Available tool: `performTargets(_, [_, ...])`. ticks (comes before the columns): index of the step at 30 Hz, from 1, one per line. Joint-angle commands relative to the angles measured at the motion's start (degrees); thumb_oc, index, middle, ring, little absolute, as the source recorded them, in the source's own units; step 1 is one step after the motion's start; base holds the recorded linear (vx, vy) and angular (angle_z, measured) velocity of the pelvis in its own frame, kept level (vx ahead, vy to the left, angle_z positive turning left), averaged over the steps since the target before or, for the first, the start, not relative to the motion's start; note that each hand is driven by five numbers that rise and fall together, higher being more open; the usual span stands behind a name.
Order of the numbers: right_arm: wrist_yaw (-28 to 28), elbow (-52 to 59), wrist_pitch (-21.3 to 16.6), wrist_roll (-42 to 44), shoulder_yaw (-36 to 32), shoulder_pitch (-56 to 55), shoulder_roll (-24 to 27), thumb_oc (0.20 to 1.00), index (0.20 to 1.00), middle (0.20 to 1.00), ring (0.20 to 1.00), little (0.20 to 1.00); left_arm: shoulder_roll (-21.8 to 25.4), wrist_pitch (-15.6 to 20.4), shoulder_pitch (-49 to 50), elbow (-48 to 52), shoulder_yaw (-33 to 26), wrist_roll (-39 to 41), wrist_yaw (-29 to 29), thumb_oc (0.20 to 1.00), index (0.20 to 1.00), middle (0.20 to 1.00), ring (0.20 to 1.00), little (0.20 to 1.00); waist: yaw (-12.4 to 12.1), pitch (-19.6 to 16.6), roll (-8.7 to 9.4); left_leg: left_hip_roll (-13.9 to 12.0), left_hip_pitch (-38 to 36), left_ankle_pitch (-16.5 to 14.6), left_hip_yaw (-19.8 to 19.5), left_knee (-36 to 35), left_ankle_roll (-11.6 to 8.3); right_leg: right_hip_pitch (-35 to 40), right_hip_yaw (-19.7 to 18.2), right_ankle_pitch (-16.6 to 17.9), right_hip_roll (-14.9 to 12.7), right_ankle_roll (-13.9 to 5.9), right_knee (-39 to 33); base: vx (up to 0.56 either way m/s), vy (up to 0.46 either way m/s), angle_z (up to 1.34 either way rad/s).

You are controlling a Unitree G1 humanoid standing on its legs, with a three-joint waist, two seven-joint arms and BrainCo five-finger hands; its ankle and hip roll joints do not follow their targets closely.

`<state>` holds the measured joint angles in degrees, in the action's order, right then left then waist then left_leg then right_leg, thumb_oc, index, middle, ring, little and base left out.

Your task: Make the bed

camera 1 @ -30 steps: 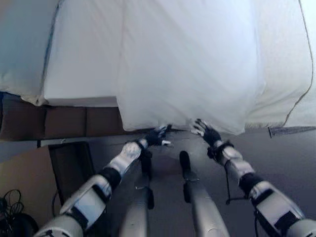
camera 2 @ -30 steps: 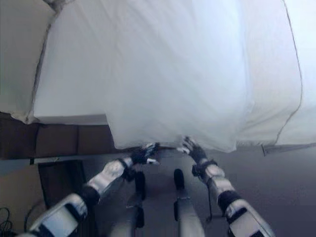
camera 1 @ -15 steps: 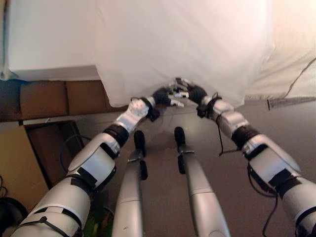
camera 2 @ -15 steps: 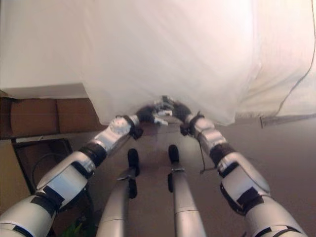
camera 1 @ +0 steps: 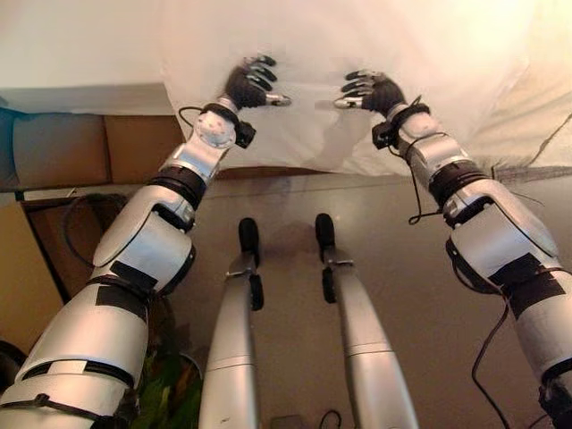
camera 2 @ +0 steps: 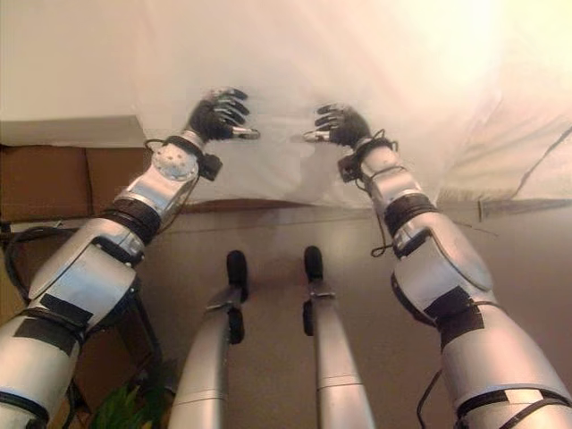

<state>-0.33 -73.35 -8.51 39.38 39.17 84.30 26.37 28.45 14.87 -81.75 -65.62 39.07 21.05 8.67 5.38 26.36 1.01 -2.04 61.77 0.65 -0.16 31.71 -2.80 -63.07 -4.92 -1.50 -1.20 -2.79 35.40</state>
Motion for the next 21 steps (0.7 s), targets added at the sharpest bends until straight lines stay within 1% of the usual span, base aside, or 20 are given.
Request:
performTargets(1, [-6.39,-3.43,-1.63,0.2,-3.94,1.49,2.88,1.0,1.0,1.0,1.0,1.0,2.05,1.15,-3.01,-4.61,-6.2,3.44,6.75,1.0,1.0,1.0,1.0,1.0,-0.14,0.0,-0.44,-0.24,-4.28,-2.14,0.47,-0.86,-2.3,5.67,-0.09,1.22,-1.48,-2.77,-4.95,0.02,-0.001,0.04])
performTargets(2, [-6.81,-3.56,-1.27,0.48,-4.12,1.06,3.6,1.0,1.0,1.0,1.0,1.0,2.74,0.93,-2.29,-4.95,-7.04,3.91,7.91,1.0,1.0,1.0,1.0,1.0,-0.13,-0.08,-0.35,-0.06,-4.39,-1.71,0.47,-1.52,-2.26,5.83,-0.15,1.63,-1.5,-2.83,-5.5,0.03,0.005,0.03])
performTargets(3, [-8.08,-3.86,-1.04,-0.23,-4.93,0.1,4.86,1.0,1.0,1.0,1.0,1.0,3.92,-0.48,-1.4,-6.73,-8.99,2.49,12.04,1.0,1.0,1.0,1.0,1.0,-0.22,0.37,-0.21,0.25,-5.39,-1.69,0.39,-2.54,-2.12,6.75,-0.28,1.66,-1.47,-2.86,-6.23,0.01,0.004,0.04])
performTargets(4, [-8.1,-3.81,-1.03,-0.26,-4.95,0.04,4.88,1.0,1.0,1.0,1.0,1.0,3.88,-0.53,-1.36,-6.67,-9.01,2.41,12.12,1.0,1.0,1.0,1.0,1.0,-0.23,0.36,-0.21,0.26,-5.43,-1.68,0.4,-2.57,-2.11,6.78,-0.29,1.67,-1.48,-2.86,-6.25,0.02,0.005,0.06])
performTargets(7, [-9.15,-4.95,-0.54,-0.38,-7.66,-3.29,8.51,1.0,1.0,1.0,1.0,1.0,6.31,-2.87,1.71,-8.52,-10.73,-1.23,14.18,1.0,1.0,1.0,1.0,1.0,-0.42,0.5,-0.33,0.21,-6.52,-1.4,0.52,-3.84,-2.25,7.98,-0.22,1.88,-1.57,-2.96,-7.69,0.0,-0.003,0.01])
performTargets(9, [-9.79,-5.94,-0.22,0.25,-10.08,-5.77,9.85,1.0,1.0,1.0,1.0,1.0,7.16,-2.86,4.63,-9.03,-13.54,0.71,13.79,1.0,1.0,1.0,1.0,1.0,-0.45,0.96,-0.37,0.15,-7.86,-0.9,0.64,-4.91,-2.53,9.35,-0.24,2.3,-1.58,-3.0,-8.73,0.01,-0.027,0.07])
performTargets(10, [-10.8,-6.37,-0.09,0.77,-13.39,-9.54,10.23,1.0,1.0,1.0,1.0,1.0,7.68,-3.26,9.48,-9.51,-16.86,1.72,13.5,1.0,1.0,1.0,1.0,1.0,-0.7,1.75,-0.58,0.23,-9.96,-0.65,0.54,-6.55,-2.59,11.54,-0.2,2.4,-1.39,-3.0,-10.58,0.0,-0.027,0.07])
performTargets(13, [-10.94,-6.67,0.12,0.86,-15.08,-12.17,10.0,1.0,1.0,1.0,1.0,1.0,7.35,-3.69,12.18,-9.31,-18.36,1.32,13.33,1.0,1.0,1.0,1.0,1.0,-0.68,1.68,-0.62,0.33,-10.79,0.09,0.51,-7.69,-2.49,12.55,-0.25,2.95,-1.48,-2.88,-11.76,0.0,-0.008,0.01])
performTargets(14, [-11.26,-7.59,0.37,1.06,-18.63,-16.82,9.27,1.0,1.0,1.0,1.0,1.0,6.66,-4.18,17.53,-9.7,-19.04,-1.36,12.16,1.0,1.0,1.0,1.0,1.0,-0.88,1.66,-0.7,0.54,-12.65,0.66,0.57,-9.16,-2.41,14.79,-0.13,3.47,-1.76,-2.8,-13.83,0.0,0.0,0.0])
performTargets(17, [-11.35,-8.3,0.04,2.82,-23.65,-23.39,7.37,1.0,1.0,1.0,1.0,1.0,4.25,-3.97,24.79,-10.16,-22.47,-1.35,10.96,1.0,1.0,1.0,1.0,1.0,-1.18,0.76,-0.81,0.94,-16.59,1.44,0.65,-12.47,-2.4,18.45,-0.12,4.09,-2.0,-2.89,-16.52,0.01,-0.011,0.02])
performTargets(18, [-11.42,-8.08,0.03,2.79,-23.69,-23.82,7.32,1.0,1.0,1.0,1.0,1.0,4.18,-3.99,25.19,-9.96,-22.47,-1.4,11.02,1.0,1.0,1.0,1.0,1.0,-1.19,0.83,-0.77,0.97,-17.25,1.62,0.67,-12.96,-2.4,19.07,-0.11,4.23,-2.04,-2.89,-16.94,0.05,-0.009,-0.01])
performTargets(19, [-10.5,-8.42,-0.14,3.58,-26.58,-29.26,5.26,1.0,1.0,1.0,1.0,1.0,1.93,-3.67,30.32,-10.05,-22.51,-4.36,9.51,1.0,1.0,1.0,1.0,1.0,-1.44,-0.21,-0.76,1.09,-22.01,2.12,0.41,-16.59,-2.12,23.64,-0.18,4.87,-2.13,-3.2,-20.02,0.05,-0.016,0.0])
performTargets(20, [-10.23,-8.5,-0.34,3.77,-27.87,-31.96,3.74,1.0,1.0,1.0,1.0,1.0,0.58,-3.41,32.99,-10.26,-23.68,-4.18,9.15,1.0,1.0,1.0,1.0,1.0,-1.65,-0.79,-0.67,1.14,-24.15,2.59,0.32,-18.16,-2.01,25.76,-0.14,5.18,-2.33,-3.16,-21.38,0.08,-0.028,0.01])
performTargets(21, [-9.48,-8.39,-0.55,3.76,-28.75,-34.71,3.04,1.0,1.0,1.0,1.0,1.0,-0.29,-3.18,35.08,-10.13,-23.2,-5.83,8.45,1.0,1.0,1.0,1.0,1.0,-1.67,-1.29,-0.6,1.25,-25.64,2.93,0.32,-18.76,-2.05,27.53,-0.08,5.65,-2.57,-3.2,-22.43,0.04,-0.023,-0.01])
